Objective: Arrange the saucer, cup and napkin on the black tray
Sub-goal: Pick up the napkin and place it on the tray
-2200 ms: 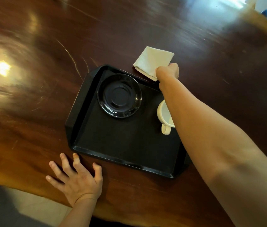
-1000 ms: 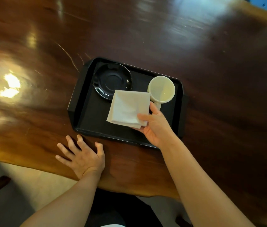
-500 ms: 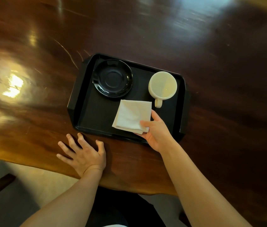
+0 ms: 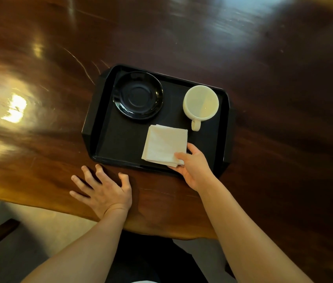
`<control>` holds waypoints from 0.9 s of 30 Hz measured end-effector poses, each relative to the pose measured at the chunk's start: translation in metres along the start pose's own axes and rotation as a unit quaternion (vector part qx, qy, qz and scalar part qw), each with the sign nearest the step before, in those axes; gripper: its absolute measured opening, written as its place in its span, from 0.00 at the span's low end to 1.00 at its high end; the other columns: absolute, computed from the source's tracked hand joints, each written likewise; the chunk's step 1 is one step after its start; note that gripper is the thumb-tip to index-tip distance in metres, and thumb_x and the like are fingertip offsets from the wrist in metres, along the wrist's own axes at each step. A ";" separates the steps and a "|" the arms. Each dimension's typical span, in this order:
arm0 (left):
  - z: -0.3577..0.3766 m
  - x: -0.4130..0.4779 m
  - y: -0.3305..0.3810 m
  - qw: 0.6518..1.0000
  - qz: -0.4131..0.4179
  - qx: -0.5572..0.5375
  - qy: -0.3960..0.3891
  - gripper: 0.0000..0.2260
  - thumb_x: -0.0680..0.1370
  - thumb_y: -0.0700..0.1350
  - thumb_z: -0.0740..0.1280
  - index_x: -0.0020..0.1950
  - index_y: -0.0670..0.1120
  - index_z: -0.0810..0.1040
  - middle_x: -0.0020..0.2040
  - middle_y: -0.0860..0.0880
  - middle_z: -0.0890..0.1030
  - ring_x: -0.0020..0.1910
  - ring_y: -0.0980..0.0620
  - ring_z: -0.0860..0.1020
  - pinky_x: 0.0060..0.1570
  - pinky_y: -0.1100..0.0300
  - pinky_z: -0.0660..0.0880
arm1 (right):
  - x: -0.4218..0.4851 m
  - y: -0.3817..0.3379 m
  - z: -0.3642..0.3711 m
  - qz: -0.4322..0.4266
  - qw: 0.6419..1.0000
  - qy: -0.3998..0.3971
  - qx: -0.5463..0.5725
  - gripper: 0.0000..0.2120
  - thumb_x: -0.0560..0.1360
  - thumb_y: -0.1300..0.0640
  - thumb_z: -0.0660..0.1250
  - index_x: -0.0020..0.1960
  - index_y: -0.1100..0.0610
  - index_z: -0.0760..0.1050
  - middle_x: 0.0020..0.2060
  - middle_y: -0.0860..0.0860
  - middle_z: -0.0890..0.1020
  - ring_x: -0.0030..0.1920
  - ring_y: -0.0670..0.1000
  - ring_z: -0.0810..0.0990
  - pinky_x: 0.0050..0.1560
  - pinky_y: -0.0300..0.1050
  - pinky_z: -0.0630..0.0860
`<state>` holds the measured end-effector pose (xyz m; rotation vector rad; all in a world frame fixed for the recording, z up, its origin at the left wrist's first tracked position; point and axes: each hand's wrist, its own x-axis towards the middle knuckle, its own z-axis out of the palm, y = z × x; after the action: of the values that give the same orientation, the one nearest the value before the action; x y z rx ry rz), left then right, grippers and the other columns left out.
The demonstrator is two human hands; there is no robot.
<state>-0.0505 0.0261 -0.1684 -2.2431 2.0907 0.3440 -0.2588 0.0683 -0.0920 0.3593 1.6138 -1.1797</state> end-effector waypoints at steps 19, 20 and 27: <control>-0.003 0.000 -0.001 1.000 0.001 -0.004 -0.003 0.31 0.77 0.60 0.63 0.75 0.45 0.66 0.81 0.39 0.59 0.81 0.33 0.50 0.77 0.31 0.44 | -0.023 0.011 0.002 -0.291 0.831 0.078 -0.467 0.26 0.79 0.57 0.69 0.76 0.53 0.69 0.73 0.53 0.70 0.73 0.53 0.68 0.71 0.47 0.68; -0.003 0.000 0.000 1.000 0.002 -0.002 -0.002 0.31 0.77 0.60 0.63 0.75 0.45 0.66 0.81 0.39 0.59 0.81 0.33 0.50 0.77 0.31 0.44 | -0.021 0.012 0.007 -0.289 0.817 0.076 -0.493 0.26 0.79 0.56 0.69 0.76 0.52 0.68 0.75 0.54 0.66 0.76 0.54 0.63 0.71 0.48 0.67; -0.001 0.001 0.000 1.000 0.000 0.001 -0.002 0.32 0.77 0.60 0.64 0.75 0.45 0.66 0.81 0.39 0.60 0.81 0.34 0.51 0.77 0.32 0.44 | -0.001 0.012 0.022 -0.271 0.731 0.079 -0.620 0.24 0.80 0.55 0.68 0.74 0.49 0.67 0.80 0.54 0.54 0.78 0.60 0.52 0.68 0.56 0.72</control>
<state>-0.0505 0.0251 -0.1676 -2.2398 2.0890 0.3452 -0.2365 0.0560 -0.0961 -0.9630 2.3534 -0.1954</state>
